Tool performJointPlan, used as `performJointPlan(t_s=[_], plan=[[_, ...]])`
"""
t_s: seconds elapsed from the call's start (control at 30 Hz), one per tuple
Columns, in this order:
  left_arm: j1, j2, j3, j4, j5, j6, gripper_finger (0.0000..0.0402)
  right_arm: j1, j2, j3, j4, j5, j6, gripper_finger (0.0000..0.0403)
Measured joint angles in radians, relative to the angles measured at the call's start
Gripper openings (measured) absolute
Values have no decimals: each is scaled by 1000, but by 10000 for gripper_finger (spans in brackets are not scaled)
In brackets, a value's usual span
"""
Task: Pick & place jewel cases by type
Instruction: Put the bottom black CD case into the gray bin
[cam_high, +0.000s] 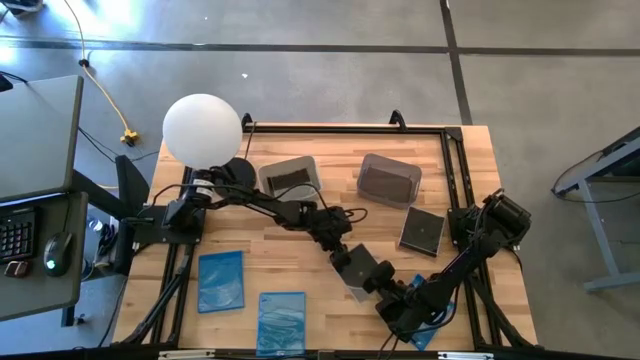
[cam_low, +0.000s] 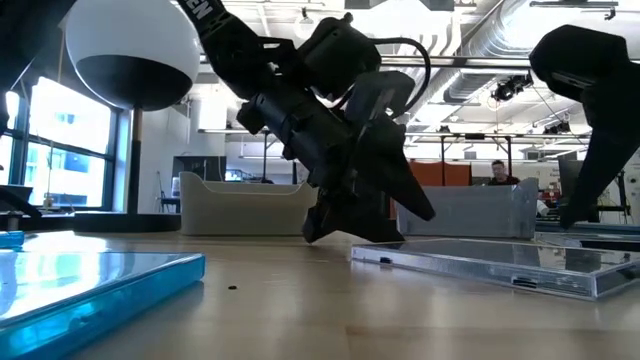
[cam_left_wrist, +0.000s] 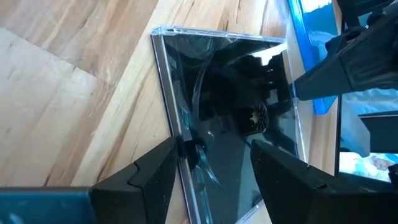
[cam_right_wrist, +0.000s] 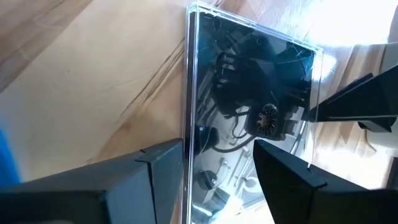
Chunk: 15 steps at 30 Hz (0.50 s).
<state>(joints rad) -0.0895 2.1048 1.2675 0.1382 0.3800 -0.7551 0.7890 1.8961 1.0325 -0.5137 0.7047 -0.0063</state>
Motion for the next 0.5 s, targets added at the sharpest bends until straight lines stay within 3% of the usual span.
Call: performJointPlan(t_s=[0.5], plan=[[-3, -54, 25, -229, 102, -6, 202, -30, 3, -3, 62, 28, -242, 188]])
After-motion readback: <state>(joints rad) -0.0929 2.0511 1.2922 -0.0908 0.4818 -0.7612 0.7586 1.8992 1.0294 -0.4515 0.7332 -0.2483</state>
